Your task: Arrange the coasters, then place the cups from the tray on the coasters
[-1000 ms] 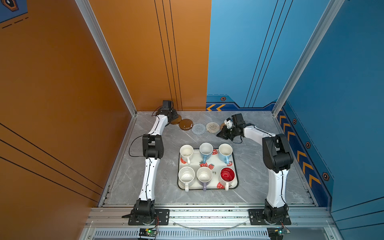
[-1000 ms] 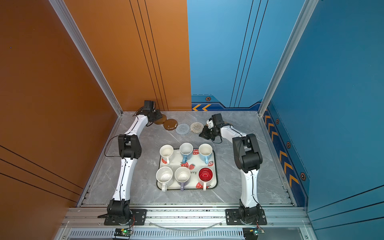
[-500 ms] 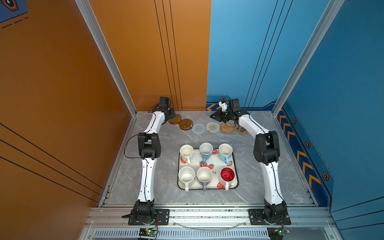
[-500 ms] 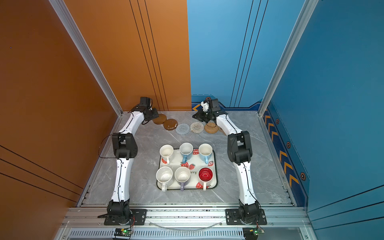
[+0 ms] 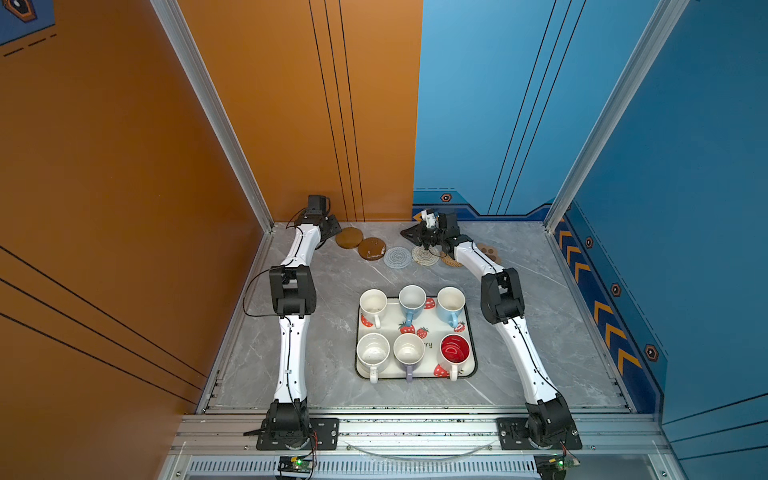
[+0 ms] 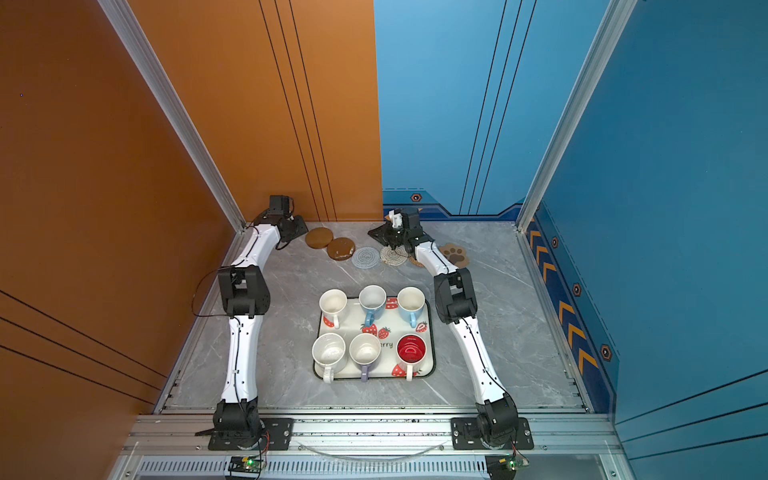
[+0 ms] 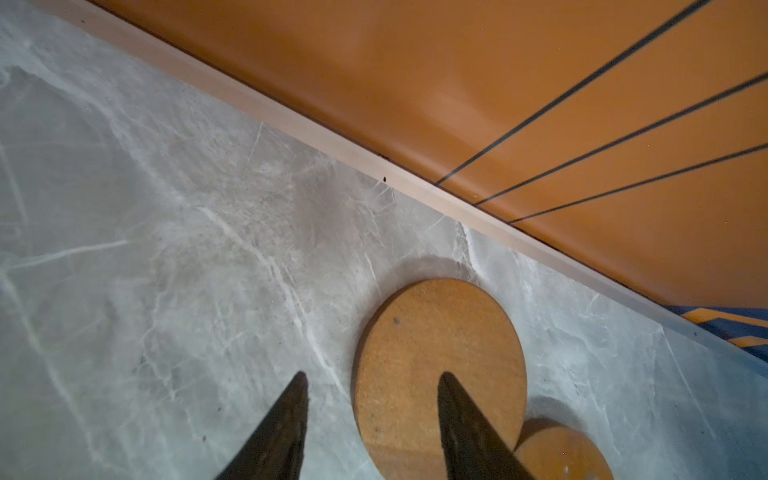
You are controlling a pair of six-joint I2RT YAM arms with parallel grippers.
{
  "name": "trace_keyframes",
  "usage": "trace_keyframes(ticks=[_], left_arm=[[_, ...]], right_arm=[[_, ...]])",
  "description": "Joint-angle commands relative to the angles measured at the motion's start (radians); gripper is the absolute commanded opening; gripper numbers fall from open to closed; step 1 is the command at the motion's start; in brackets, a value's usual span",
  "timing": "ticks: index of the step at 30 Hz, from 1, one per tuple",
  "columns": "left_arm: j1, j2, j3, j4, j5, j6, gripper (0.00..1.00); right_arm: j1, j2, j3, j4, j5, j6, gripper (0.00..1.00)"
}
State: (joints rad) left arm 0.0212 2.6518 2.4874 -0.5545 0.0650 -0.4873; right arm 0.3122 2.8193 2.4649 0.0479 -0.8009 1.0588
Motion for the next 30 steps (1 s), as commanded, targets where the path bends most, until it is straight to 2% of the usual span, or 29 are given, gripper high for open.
trace_keyframes(ticks=[1, 11, 20, 30], left_arm=[[0.010, 0.045, -0.001, 0.116, 0.051, -0.042, 0.53], [0.013, 0.162, 0.024, 0.412, 0.089, -0.187, 0.55], [0.014, 0.222, 0.028, 0.587, 0.088, -0.264, 0.57], [0.013, 0.273, 0.004, 0.767, 0.188, -0.382, 0.59]], right_arm=[[-0.002, 0.011, 0.044, 0.140, -0.001, 0.102, 0.12], [0.004, 0.008, 0.041, 0.140, -0.027, 0.107, 0.13], [0.002, -0.025, -0.012, 0.150, -0.059, 0.107, 0.13], [0.003, -0.070, -0.087, 0.178, -0.082, 0.109, 0.13]])
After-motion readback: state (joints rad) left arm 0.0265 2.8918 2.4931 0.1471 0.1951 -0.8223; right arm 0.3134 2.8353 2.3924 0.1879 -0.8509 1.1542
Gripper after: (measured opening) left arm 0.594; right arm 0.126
